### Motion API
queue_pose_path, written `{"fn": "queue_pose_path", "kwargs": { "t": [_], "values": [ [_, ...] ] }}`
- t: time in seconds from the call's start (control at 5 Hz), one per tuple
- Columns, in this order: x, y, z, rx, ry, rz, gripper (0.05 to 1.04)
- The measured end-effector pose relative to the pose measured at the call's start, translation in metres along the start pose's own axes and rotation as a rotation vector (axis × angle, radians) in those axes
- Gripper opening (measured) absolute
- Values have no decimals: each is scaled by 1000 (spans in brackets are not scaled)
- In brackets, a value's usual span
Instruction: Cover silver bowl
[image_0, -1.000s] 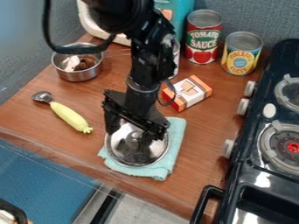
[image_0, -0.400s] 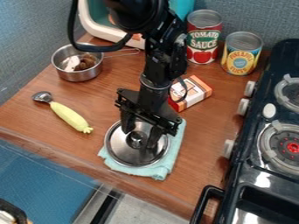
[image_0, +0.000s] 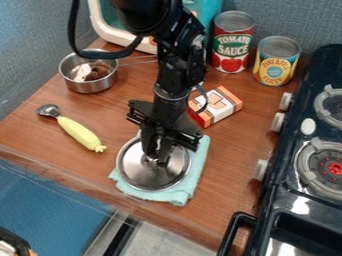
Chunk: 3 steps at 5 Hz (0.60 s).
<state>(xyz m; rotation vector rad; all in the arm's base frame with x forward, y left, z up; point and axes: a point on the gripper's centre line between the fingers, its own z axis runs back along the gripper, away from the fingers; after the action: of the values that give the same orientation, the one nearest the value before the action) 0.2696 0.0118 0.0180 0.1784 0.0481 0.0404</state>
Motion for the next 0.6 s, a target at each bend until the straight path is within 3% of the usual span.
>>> {"fn": "queue_pose_path", "kwargs": {
  "t": [0.2,0.6],
  "values": [
    [-6,3,9,-23,6,-3,267],
    [-9,12,57,-109,-44,-3,267]
  ]
}}
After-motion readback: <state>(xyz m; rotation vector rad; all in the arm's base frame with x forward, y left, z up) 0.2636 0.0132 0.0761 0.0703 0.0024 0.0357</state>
